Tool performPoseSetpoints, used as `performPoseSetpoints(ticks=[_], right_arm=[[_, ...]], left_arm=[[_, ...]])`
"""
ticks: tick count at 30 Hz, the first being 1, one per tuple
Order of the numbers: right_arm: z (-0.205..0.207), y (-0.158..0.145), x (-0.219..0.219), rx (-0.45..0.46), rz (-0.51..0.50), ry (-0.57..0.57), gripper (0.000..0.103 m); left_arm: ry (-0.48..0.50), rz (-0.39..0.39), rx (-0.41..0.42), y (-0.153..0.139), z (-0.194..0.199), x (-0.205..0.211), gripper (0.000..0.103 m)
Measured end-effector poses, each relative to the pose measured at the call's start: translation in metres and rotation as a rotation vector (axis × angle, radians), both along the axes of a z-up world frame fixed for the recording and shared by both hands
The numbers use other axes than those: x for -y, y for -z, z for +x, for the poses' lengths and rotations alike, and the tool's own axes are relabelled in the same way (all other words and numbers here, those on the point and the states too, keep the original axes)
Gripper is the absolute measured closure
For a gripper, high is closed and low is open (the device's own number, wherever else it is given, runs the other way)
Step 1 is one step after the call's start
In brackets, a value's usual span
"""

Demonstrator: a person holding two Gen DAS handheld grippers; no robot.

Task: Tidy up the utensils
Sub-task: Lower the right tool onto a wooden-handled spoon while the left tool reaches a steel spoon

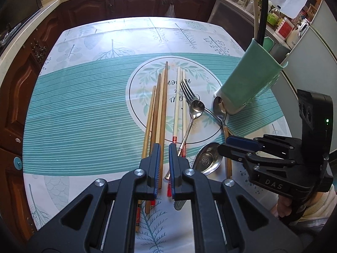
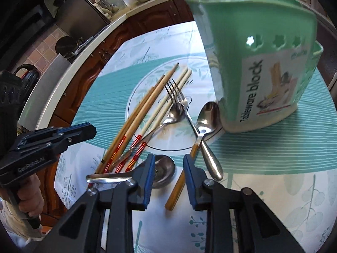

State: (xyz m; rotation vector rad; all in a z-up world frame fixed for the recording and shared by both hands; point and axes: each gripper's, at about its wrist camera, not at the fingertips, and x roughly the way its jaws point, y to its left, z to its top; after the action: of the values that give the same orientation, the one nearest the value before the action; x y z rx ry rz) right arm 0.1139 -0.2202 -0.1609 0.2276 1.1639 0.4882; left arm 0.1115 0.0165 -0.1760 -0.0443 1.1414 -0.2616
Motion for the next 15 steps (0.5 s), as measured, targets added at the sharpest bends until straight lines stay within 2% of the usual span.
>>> performPoseSetpoints(ticks=[9, 15], right_arm=[[0.004, 0.009, -0.014, -0.014, -0.032, -0.054, 0.08], [0.004, 0.0, -0.003, 0.013, -0.014, -0.023, 0.08]], left_arm=[[0.028, 0.004, -0.007, 0.003, 0.002, 0.008, 0.098], [0.112, -0.015, -0.023, 0.004, 0.004, 0.022, 0.098]])
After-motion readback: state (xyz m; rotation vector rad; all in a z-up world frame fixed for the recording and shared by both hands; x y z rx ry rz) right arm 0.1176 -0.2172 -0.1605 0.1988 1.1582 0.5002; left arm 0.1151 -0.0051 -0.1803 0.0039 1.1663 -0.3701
